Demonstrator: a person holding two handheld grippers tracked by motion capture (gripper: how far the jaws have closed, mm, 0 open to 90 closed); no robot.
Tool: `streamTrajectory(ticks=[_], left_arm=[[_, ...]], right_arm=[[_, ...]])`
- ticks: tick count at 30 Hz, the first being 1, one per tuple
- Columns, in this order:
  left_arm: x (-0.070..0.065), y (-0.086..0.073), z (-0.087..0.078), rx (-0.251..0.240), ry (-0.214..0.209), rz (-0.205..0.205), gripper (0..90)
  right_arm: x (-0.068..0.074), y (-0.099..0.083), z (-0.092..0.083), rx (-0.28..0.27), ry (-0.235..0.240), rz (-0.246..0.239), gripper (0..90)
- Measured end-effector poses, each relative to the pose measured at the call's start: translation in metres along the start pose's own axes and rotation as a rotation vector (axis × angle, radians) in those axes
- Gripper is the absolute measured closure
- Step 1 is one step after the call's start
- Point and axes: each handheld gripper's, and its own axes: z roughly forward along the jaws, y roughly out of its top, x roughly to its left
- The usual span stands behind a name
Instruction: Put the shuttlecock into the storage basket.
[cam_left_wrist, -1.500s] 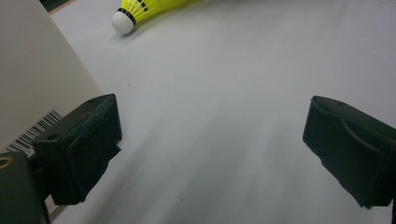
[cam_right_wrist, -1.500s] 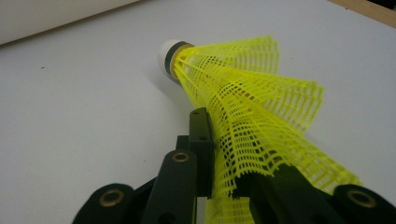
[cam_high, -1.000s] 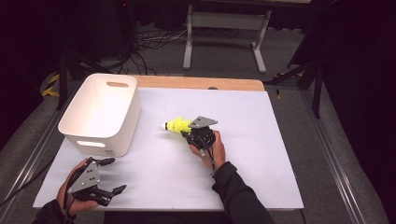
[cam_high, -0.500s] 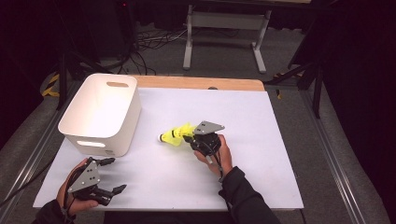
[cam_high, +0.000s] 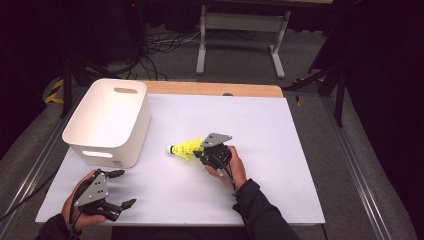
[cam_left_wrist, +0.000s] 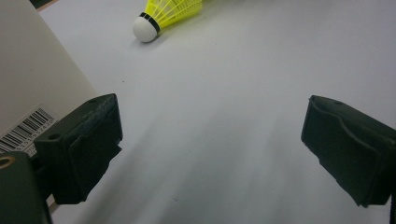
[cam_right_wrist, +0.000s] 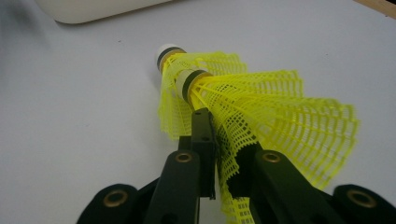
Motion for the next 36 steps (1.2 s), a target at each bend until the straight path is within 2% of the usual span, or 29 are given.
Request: streamTrajectory(ticks=[5, 6, 10, 12, 15, 18, 20, 23, 28, 30, 33, 36], left_arm=[[0.0, 0.0, 0.0, 0.002, -0.002, 0.003, 6.1], [0.0, 0.0, 0.0, -0.002, -0.005, -0.004, 6.1], [-0.001, 0.0, 0.0, 0.003, -0.006, -0.003, 6.2], [0.0, 0.0, 0.0, 0.003, -0.003, 0.001, 6.2], [0.0, 0.0, -0.001, 0.002, -0.003, -0.003, 6.4], [-0.001, 0.001, 0.0, 0.007, -0.002, 0.005, 6.4], [-0.002, 0.001, 0.0, 0.005, -0.003, -0.001, 6.5], [-0.001, 0.001, 0.001, 0.008, -0.003, 0.006, 6.5], [-0.002, 0.002, 0.0, 0.004, -0.004, 0.001, 6.7], [-0.002, 0.002, 0.0, 0.003, -0.004, 0.002, 6.7], [-0.003, 0.002, 0.001, 0.006, -0.007, 0.006, 6.9], [-0.003, 0.002, 0.001, 0.005, -0.009, 0.004, 7.1]], right_arm=[[-0.001, 0.0, 0.008, 0.009, 0.011, 0.009, 79.0], [-0.003, -0.002, 0.008, 0.01, 0.034, 0.031, 73.0], [-0.003, -0.004, 0.007, 0.012, 0.049, 0.044, 66.5], [-0.003, -0.004, 0.006, 0.013, 0.051, 0.042, 68.7], [-0.001, -0.006, 0.006, 0.009, 0.035, 0.038, 83.8], [0.002, -0.005, 0.007, 0.017, 0.008, 0.019, 87.1], [0.004, -0.005, 0.007, 0.008, -0.008, 0.024, 87.7], [0.005, -0.004, 0.008, 0.001, -0.008, 0.019, 86.8], [0.009, -0.004, 0.013, -0.001, 0.028, 0.022, 76.4], [0.01, -0.003, 0.015, 0.003, 0.045, 0.017, 67.3], [0.012, -0.003, 0.017, 0.008, 0.062, 0.014, 59.6], [0.014, -0.002, 0.018, 0.014, 0.069, 0.002, 55.1]])
